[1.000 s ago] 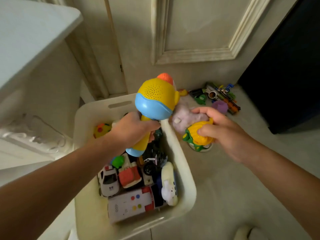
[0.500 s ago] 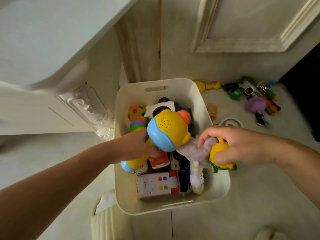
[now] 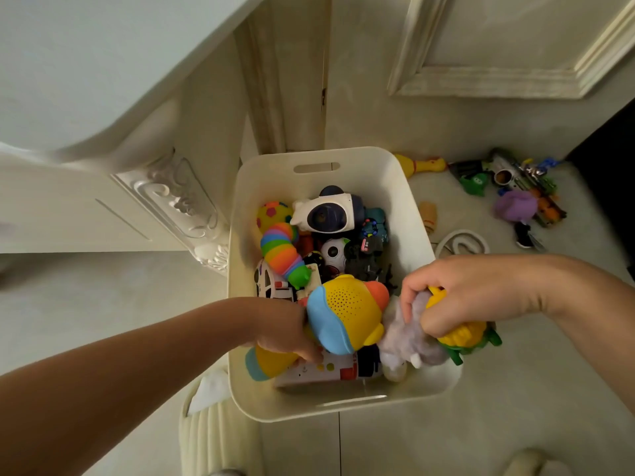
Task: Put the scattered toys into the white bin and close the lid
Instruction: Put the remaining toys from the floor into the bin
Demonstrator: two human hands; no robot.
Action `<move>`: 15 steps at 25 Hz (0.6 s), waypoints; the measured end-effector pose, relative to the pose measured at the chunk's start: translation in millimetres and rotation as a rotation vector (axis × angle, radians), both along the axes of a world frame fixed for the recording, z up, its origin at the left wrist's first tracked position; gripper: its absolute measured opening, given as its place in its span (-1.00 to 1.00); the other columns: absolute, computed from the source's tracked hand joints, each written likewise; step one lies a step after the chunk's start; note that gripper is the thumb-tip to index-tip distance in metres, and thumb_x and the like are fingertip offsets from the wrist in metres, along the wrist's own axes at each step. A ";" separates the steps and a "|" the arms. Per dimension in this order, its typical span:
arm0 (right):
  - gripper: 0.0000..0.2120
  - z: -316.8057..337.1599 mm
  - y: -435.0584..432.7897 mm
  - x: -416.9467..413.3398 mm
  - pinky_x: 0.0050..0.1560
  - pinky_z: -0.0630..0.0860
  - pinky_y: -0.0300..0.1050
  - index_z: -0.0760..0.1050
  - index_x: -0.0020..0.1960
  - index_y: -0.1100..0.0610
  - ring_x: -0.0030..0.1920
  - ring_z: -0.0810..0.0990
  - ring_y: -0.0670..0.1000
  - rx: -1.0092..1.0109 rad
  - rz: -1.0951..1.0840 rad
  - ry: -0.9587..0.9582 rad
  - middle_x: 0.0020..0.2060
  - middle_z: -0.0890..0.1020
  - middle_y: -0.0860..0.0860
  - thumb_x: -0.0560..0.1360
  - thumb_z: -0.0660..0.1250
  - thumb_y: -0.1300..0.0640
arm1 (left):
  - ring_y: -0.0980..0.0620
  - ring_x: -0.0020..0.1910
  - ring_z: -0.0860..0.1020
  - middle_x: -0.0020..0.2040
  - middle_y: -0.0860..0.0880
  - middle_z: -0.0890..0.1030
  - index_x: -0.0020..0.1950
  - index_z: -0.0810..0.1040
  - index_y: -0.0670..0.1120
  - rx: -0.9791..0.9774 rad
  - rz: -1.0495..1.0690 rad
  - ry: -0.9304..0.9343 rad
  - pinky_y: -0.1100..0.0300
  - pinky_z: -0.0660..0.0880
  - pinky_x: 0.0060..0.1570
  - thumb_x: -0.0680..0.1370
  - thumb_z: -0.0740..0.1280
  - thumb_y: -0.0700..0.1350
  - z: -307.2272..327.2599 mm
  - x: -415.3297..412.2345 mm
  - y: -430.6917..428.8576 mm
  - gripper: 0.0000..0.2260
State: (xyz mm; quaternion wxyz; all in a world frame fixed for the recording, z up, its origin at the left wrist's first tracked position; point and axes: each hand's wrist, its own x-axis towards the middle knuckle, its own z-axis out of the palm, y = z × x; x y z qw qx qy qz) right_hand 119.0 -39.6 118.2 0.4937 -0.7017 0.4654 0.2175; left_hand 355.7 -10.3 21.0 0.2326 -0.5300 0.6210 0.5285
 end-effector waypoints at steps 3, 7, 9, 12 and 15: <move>-0.74 0.0 1.2 1.1 -0.36 0.40 -0.38 0.58 -0.13 -0.19 -0.29 0.52 -0.28 0.012 0.041 0.001 -0.31 0.58 -0.28 0.19 0.32 -0.07 | -0.05 0.11 0.57 0.14 -0.05 0.61 0.27 0.52 0.01 -0.004 -0.103 -0.061 0.09 0.51 0.18 0.45 0.42 0.10 -6.6 0.6 6.6 -0.58; -0.75 8.1 -5.7 -6.4 -0.32 0.43 -0.38 0.58 -0.15 -0.18 -0.29 0.53 -0.31 -0.004 0.035 0.009 -0.29 0.60 -0.28 0.19 0.29 -0.09 | -0.07 0.16 0.52 0.23 -0.07 0.56 0.35 0.45 -0.02 -0.131 -0.375 -0.160 0.19 0.39 0.09 0.53 0.31 0.16 -12.6 -9.7 17.2 -0.55; -0.70 11.0 -10.6 -11.1 -0.23 0.49 -0.29 0.59 -0.16 -0.18 -0.26 0.56 -0.27 -0.020 -0.006 -0.015 -0.26 0.63 -0.24 0.13 0.29 -0.13 | -0.07 0.12 0.53 0.20 -0.07 0.57 0.33 0.46 -0.03 -0.178 -0.381 -0.149 0.17 0.41 0.07 0.51 0.33 0.18 -15.4 -11.0 19.6 -0.53; -0.63 18.0 -13.0 -14.4 -0.27 0.47 -0.33 0.62 -0.19 -0.11 -0.29 0.57 -0.25 0.006 -0.009 -0.083 -0.29 0.65 -0.18 0.05 0.28 -0.15 | -0.08 0.07 0.55 0.14 -0.07 0.58 0.27 0.50 -0.05 -0.280 -0.440 -0.201 0.08 0.48 0.03 0.47 0.35 0.19 -18.9 -10.5 24.0 -0.53; -0.74 42.2 -20.8 -23.4 -0.45 0.44 -0.36 0.61 -0.20 0.14 -0.43 0.58 -0.16 0.064 -0.206 -0.243 -0.40 0.64 -0.01 0.12 0.37 0.14 | -0.12 0.08 0.56 0.15 -0.08 0.56 0.28 0.48 -0.07 -0.383 -0.520 -0.267 0.05 0.49 -0.03 0.50 0.30 0.19 -21.0 -12.3 28.2 -0.54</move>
